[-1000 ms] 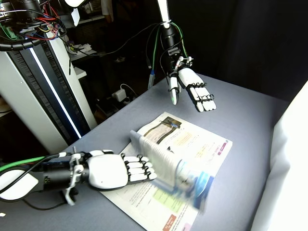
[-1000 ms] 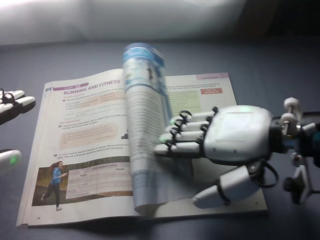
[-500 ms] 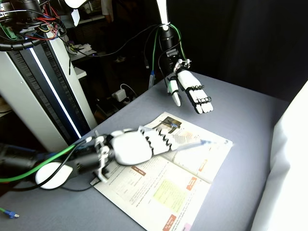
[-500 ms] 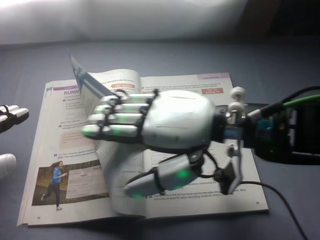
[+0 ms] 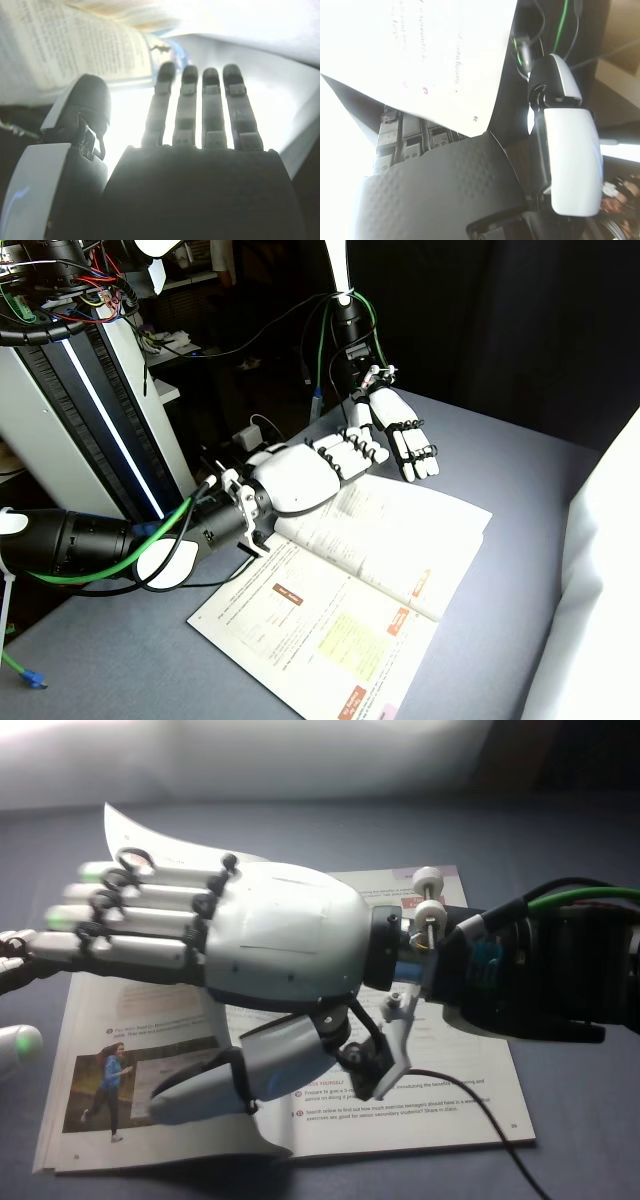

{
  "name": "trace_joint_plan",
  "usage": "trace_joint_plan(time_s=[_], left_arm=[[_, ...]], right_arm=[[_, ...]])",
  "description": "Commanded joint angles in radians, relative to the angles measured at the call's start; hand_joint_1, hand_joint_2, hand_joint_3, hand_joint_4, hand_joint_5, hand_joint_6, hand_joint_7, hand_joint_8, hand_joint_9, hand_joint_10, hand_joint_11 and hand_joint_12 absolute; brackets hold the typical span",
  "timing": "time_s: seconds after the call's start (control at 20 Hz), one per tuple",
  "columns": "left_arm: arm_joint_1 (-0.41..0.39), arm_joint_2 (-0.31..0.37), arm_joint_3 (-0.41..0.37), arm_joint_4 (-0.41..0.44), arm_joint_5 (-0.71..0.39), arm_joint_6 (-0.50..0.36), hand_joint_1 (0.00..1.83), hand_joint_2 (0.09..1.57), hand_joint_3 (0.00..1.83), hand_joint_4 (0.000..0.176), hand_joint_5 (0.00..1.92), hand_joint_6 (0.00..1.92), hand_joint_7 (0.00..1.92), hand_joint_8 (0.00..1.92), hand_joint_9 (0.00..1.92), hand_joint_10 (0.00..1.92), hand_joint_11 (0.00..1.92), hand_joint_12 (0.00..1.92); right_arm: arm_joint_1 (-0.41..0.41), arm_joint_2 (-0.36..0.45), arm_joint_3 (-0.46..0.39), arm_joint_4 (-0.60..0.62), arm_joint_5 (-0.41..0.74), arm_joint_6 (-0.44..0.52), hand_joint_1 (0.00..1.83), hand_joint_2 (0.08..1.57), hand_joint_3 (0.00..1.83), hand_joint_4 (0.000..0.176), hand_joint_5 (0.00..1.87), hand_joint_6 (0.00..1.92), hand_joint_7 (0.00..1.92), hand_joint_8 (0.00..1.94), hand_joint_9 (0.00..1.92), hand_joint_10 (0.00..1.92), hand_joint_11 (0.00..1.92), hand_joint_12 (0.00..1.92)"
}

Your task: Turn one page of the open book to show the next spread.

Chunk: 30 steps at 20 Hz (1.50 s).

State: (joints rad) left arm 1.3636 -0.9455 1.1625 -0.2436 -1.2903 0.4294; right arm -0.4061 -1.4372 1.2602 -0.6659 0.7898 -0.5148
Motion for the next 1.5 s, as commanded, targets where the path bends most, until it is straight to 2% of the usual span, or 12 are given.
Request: trace_joint_plan(time_s=[0.0, 0.15, 0.25, 0.35, 0.4, 0.6, 0.75, 0.85, 0.95, 1.1, 1.2, 1.45], left_arm=[[0.0, -0.004, 0.006, -0.022, -0.119, -0.005, 0.17, 1.42, 0.0, 0.017, 0.27, 0.04, 0.0, 0.0, 0.0, 0.0, 0.0, 0.0], [0.0, -0.003, 0.006, -0.029, -0.131, -0.005, 0.37, 1.31, 0.0, 0.056, 0.26, 0.02, 0.06, 0.0, 0.02, 0.0, 0.0, 0.43], [0.0, -0.001, 0.004, -0.033, -0.139, -0.005, 0.33, 1.35, 0.0, 0.016, 0.35, 0.02, 0.12, 0.0, 0.04, 0.01, 0.0, 0.98], [0.0, 0.001, 0.001, -0.038, -0.147, -0.005, 0.22, 1.39, 0.01, 0.0, 0.28, 0.0, 0.11, 0.0, 0.03, 0.0, 0.0, 0.9], [0.0, 0.006, -0.002, -0.038, -0.157, -0.005, 0.05, 1.44, 0.0, 0.0, 0.1, 0.0, 0.02, 0.0, 0.0, 0.0, 0.0, 0.07], [0.0, 0.019, -0.016, -0.045, -0.184, 0.006, 0.07, 1.49, 0.02, 0.002, 0.09, 0.02, 0.07, 0.02, 0.09, 0.03, 0.06, 0.04], [0.0, 0.032, -0.028, -0.042, -0.216, 0.014, 0.35, 1.45, 0.0, 0.085, 0.06, 0.01, 0.0, 0.0, 0.0, 0.0, 0.0, 0.0], [-0.001, 0.035, -0.027, -0.033, -0.23, 0.015, 0.34, 1.51, 0.01, 0.026, 0.07, 0.01, 0.0, 0.0, 0.0, 0.0, 0.0, 0.0], [-0.008, 0.034, -0.027, -0.021, -0.242, 0.015, 0.33, 1.52, 0.01, 0.0, 0.1, 0.01, 0.0, 0.0, 0.0, 0.0, 0.0, 0.0], [-0.035, 0.026, -0.025, 0.005, -0.247, 0.021, 0.14, 1.45, 0.0, 0.0, 0.05, 0.0, 0.0, 0.0, 0.0, 0.0, 0.0, 0.0], [-0.069, 0.011, -0.012, 0.031, -0.239, 0.02, 0.05, 1.4, 0.0, 0.013, 0.0, 0.0, 0.0, 0.0, 0.0, 0.0, 0.0, 0.0], [-0.154, -0.011, 0.01, 0.104, -0.221, 0.015, 0.04, 1.41, 0.0, 0.0, 0.0, 0.0, 0.0, 0.0, 0.0, 0.0, 0.0, 0.0]], right_arm=[[0.017, 0.003, -0.014, 0.036, 0.154, 0.003, 0.01, 1.1, 0.0, 0.0, 0.0, 0.0, 0.0, 0.0, 0.0, 0.0, 0.0, 0.0], [0.033, 0.048, -0.041, 0.031, 0.2, 0.0, 0.01, 1.1, 0.0, 0.0, 0.0, 0.0, 0.0, 0.0, 0.0, 0.0, 0.0, 0.0], [0.035, 0.077, -0.057, 0.034, 0.223, -0.002, 0.04, 1.08, 0.0, 0.0, 0.0, 0.0, 0.0, 0.0, 0.0, 0.0, 0.0, 0.0], [0.035, 0.113, -0.078, 0.033, 0.239, -0.012, 0.01, 1.09, 0.0, 0.0, 0.0, 0.0, 0.0, 0.0, 0.0, 0.0, 0.0, 0.0], [0.035, 0.15, -0.099, 0.031, 0.239, -0.018, 0.01, 1.09, 0.0, 0.0, 0.0, 0.0, 0.0, 0.0, 0.0, 0.0, 0.0, 0.0], [0.033, 0.229, -0.144, 0.032, 0.23, -0.023, 0.01, 1.09, 0.0, 0.0, 0.0, 0.0, 0.0, 0.0, 0.0, 0.0, 0.0, 0.0], [0.009, 0.341, -0.19, 0.059, 0.206, -0.057, 0.01, 1.09, 0.0, 0.0, 0.0, 0.0, 0.0, 0.0, 0.0, 0.0, 0.0, 0.0], [-0.029, 0.414, -0.221, 0.1, 0.183, -0.105, 0.04, 1.08, 0.0, 0.0, 0.0, 0.0, 0.0, 0.0, 0.0, 0.0, 0.0, 0.0], [-0.08, 0.487, -0.248, 0.16, 0.152, -0.148, 0.01, 1.09, 0.0, 0.0, 0.0, 0.0, 0.0, 0.0, 0.0, 0.0, 0.0, 0.0], [-0.161, 0.559, -0.282, 0.269, 0.127, -0.221, 0.07, 1.11, 0.01, 0.026, 0.0, 0.0, 0.0, 0.0, 0.0, 0.0, 0.0, 0.0], [-0.22, 0.592, -0.298, 0.345, 0.117, -0.265, 0.0, 1.15, 0.02, 0.0, 0.0, 0.0, 0.0, 0.0, 0.0, 0.0, 0.0, 0.0], [-0.303, 0.658, -0.344, 0.502, 0.142, -0.382, 0.0, 1.17, 0.02, 0.0, 0.0, 0.0, 0.0, 0.0, 0.0, 0.0, 0.0, 0.0]])
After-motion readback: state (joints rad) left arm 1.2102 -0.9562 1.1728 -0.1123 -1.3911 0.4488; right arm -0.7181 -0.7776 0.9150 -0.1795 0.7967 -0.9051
